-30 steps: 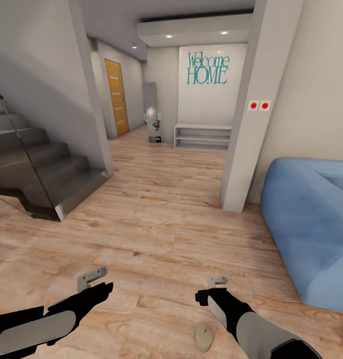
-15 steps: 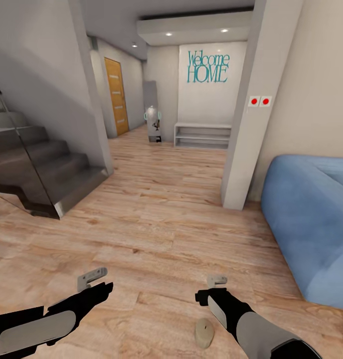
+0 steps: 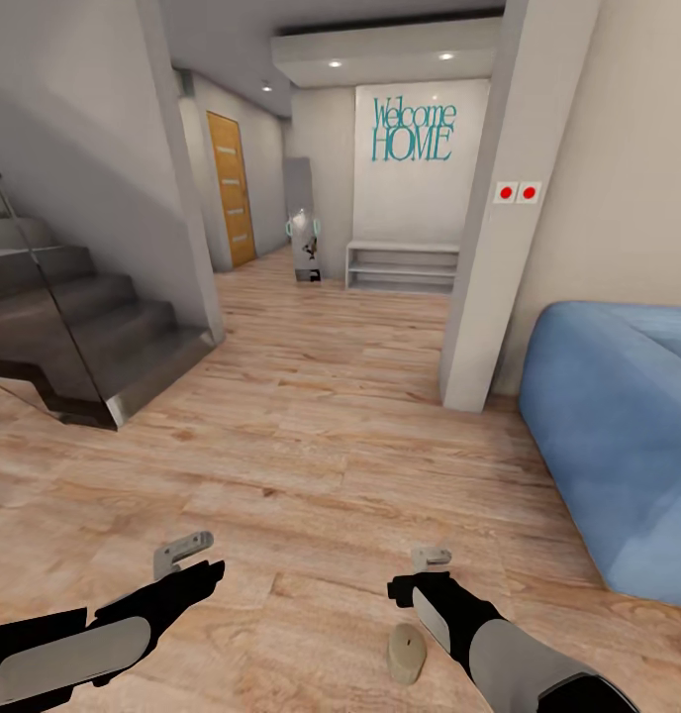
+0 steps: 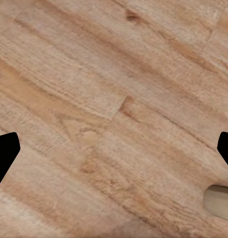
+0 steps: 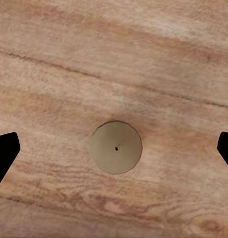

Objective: Place each of the two pumpkins and all three candles from the living room inside a cabinet in the living room (use any cabinet), then make sure every cabinet is closed, and position the cauldron so it is next to a table in the living room.

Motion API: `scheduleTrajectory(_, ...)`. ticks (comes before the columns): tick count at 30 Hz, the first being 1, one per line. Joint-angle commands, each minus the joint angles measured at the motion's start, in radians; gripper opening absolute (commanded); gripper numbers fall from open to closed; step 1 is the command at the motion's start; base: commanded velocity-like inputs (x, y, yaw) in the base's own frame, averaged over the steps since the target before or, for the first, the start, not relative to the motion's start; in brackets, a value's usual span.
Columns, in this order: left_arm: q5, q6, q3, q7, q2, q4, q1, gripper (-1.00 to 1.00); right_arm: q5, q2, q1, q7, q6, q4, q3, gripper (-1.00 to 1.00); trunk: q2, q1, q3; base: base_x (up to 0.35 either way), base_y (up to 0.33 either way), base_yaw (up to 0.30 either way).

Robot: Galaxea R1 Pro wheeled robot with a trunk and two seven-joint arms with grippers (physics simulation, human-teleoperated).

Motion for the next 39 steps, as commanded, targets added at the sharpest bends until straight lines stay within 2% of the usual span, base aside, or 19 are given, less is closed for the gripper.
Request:
scheduleTrajectory(1, 0.005, -0.005, -0.003, 0.001, 0.001, -0.001, -0.002, 1.00, -0.010, 0.000, 0.000, -0.007, 0.005, -0.002, 0.009, 1.00, -0.008, 0.004, -0.004, 0.000, 0.000, 0.000)
scheduleTrajectory(39, 0.005, -0.005, -0.003, 0.001, 0.001, -0.001, -0.002, 1.00, -0.009, -0.001, 0.000, -0.007, 0.005, -0.004, 0.009, 1.00, -0.274, 0.149, -0.123, 0.000, 0.000, 0.000)
